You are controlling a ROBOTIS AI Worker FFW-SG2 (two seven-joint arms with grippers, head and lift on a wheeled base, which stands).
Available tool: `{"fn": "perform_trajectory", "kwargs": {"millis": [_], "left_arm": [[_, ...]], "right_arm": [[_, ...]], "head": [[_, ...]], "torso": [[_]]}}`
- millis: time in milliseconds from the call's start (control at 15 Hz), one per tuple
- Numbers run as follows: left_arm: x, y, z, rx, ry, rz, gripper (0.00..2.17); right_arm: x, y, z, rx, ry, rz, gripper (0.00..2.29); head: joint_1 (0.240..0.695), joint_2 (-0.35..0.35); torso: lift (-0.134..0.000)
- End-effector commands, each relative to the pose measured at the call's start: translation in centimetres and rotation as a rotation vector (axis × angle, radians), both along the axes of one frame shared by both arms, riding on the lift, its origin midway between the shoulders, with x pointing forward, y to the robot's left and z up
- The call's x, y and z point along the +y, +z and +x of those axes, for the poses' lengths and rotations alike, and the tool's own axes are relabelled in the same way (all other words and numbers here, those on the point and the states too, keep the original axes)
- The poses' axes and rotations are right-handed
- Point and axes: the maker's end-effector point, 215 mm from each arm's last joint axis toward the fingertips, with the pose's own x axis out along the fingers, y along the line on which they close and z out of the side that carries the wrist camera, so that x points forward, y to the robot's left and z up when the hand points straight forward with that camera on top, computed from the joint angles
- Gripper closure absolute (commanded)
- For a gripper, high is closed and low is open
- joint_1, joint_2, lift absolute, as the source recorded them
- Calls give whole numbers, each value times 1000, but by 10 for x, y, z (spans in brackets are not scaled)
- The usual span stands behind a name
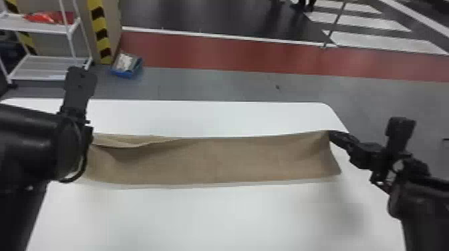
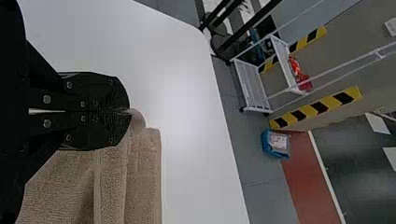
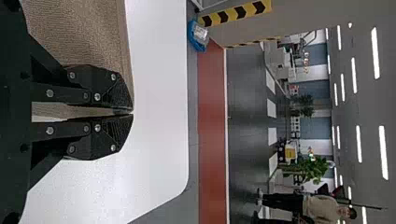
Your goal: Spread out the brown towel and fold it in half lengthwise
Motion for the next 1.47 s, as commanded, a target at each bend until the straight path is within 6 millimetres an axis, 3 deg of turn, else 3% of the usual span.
{"fn": "perform_trajectory", "kwargs": {"millis": [0, 67, 200, 333, 400, 467, 800, 1000, 1133, 1400], "left_arm": [[0, -7, 12, 10, 10, 14, 1231], [-2, -9, 20, -9, 7, 9, 1214], [-7, -5, 38, -76, -2, -4, 782], [-7, 8, 55, -165, -5, 0, 140], [-3, 13, 59, -204, -3, 6, 6], [4, 10, 55, -199, 5, 36, 6], [47, -18, 4, -61, 67, 148, 19], [80, -6, 1, -94, 92, 264, 19], [80, 17, 18, -225, 94, 266, 19], [61, -6, 13, -157, 55, 194, 19]], "right_arm": [[2, -5, 6, -2, 6, -24, 1028], [3, -7, 8, -2, 5, -36, 1025], [7, -11, 13, 4, 14, -43, 1008], [7, -5, 18, -15, 2, -69, 539], [8, -6, 20, -13, -2, -79, 353], [9, -4, 21, -17, -1, -81, 171], [14, -2, 25, -20, 6, -83, 167], [17, -6, 23, -14, 12, -79, 171], [13, -8, 18, -12, 6, -80, 171], [12, -12, 11, -6, 7, -81, 171]], "head": [[695, -206], [695, -206], [695, -203], [695, -198], [695, -199], [695, -198], [695, -168], [695, -143], [695, -124], [695, -121]], "torso": [[-125], [-125], [-125], [-125], [-125], [-125], [-125], [-125], [-125], [-125]]}}
